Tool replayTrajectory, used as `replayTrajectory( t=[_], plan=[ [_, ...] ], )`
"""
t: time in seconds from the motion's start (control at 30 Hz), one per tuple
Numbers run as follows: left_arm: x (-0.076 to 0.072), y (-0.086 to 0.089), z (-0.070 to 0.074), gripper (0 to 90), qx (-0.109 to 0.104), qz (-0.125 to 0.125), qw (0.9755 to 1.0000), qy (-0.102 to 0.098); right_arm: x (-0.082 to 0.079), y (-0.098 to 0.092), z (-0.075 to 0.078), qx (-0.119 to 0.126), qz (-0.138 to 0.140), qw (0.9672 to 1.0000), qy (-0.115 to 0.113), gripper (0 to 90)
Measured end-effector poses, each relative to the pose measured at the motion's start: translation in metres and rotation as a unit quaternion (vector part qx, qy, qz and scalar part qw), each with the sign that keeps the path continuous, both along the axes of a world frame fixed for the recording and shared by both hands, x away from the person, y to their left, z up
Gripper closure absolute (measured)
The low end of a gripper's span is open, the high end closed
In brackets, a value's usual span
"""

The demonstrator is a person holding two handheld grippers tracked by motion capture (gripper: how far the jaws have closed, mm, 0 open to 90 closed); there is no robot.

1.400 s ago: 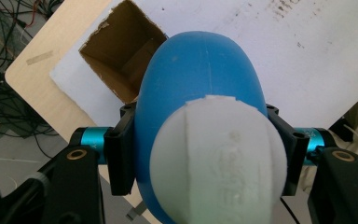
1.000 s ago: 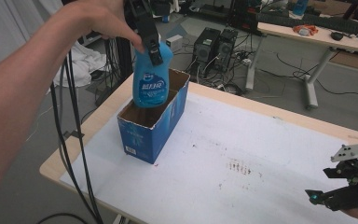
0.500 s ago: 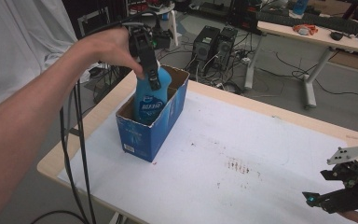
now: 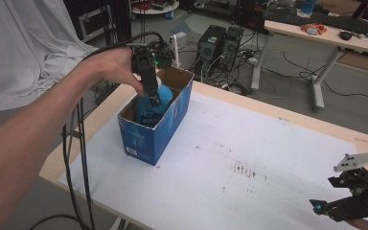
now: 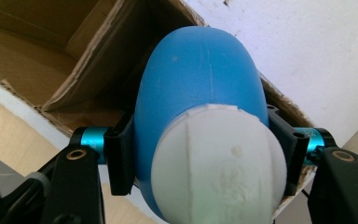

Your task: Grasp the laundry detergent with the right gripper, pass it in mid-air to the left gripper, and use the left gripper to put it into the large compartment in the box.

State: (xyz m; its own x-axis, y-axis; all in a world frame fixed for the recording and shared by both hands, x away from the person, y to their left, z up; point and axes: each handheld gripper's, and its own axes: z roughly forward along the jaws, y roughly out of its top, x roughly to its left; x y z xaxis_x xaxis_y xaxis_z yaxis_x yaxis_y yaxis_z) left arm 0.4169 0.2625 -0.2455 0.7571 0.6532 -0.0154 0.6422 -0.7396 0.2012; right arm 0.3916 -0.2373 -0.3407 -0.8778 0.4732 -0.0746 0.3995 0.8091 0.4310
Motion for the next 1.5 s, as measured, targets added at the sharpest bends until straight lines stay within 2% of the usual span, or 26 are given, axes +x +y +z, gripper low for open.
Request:
replayTrajectory(
  t=[0.17, 0.53, 0.73, 1.13, 1.33, 1.5],
  plan=[
    [-0.001, 0.003, -0.011, 38.2, -0.001, -0.027, 0.9996, -0.004, -0.001, 0.001, -0.001, -0.003, -0.002, 1.0000, 0.000, 12.5],
    [-0.001, 0.003, -0.030, 38.2, 0.016, -0.072, 0.9973, -0.005, -0.003, 0.001, -0.004, -0.010, -0.003, 0.9999, 0.002, 12.5],
    [-0.001, 0.003, -0.037, 38.1, 0.020, -0.077, 0.9968, -0.005, -0.003, 0.000, -0.005, -0.010, -0.003, 0.9999, 0.001, 12.5],
    [0.002, 0.004, -0.038, 38.0, 0.016, -0.083, 0.9964, -0.004, -0.003, 0.001, -0.006, -0.011, -0.002, 0.9999, 0.001, 12.5],
    [0.008, 0.010, -0.040, 38.0, -0.003, -0.083, 0.9966, -0.001, -0.003, 0.000, -0.007, -0.013, -0.006, 0.9999, 0.005, 12.5],
    [0.011, 0.010, -0.041, 37.9, -0.008, -0.082, 0.9966, 0.001, -0.005, 0.000, -0.006, -0.012, -0.004, 0.9999, 0.003, 12.5]
  ],
)
